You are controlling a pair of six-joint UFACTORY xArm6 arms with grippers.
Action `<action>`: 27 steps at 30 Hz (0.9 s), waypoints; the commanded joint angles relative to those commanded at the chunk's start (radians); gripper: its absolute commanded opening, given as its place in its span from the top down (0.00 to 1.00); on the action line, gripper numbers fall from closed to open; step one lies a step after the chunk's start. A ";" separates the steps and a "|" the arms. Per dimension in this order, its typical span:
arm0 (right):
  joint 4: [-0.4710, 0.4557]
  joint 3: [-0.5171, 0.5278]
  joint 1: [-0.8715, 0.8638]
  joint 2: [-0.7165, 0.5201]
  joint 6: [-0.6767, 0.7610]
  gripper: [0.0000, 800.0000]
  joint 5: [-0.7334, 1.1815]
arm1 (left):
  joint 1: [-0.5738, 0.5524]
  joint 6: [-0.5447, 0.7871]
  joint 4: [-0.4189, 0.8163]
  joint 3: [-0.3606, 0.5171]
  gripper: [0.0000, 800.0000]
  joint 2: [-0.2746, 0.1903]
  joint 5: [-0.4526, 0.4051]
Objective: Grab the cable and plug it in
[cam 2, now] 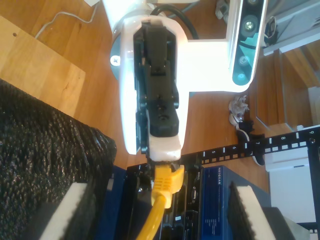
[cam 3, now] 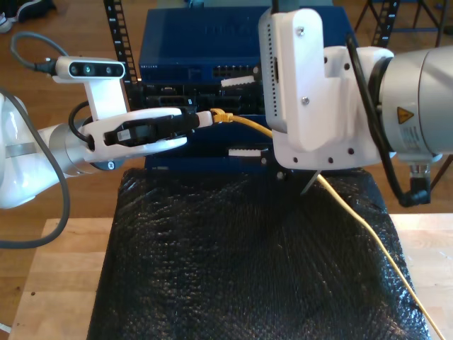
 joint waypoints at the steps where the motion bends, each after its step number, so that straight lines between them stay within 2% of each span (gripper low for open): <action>1: 0.000 0.000 0.000 0.000 0.000 0.22 0.000 | 0.000 0.000 0.000 0.000 0.99 0.000 0.000; 27: 0.000 0.005 -0.035 0.008 -0.002 0.22 -0.012 | 0.023 -0.002 -0.009 -0.008 0.99 0.000 0.017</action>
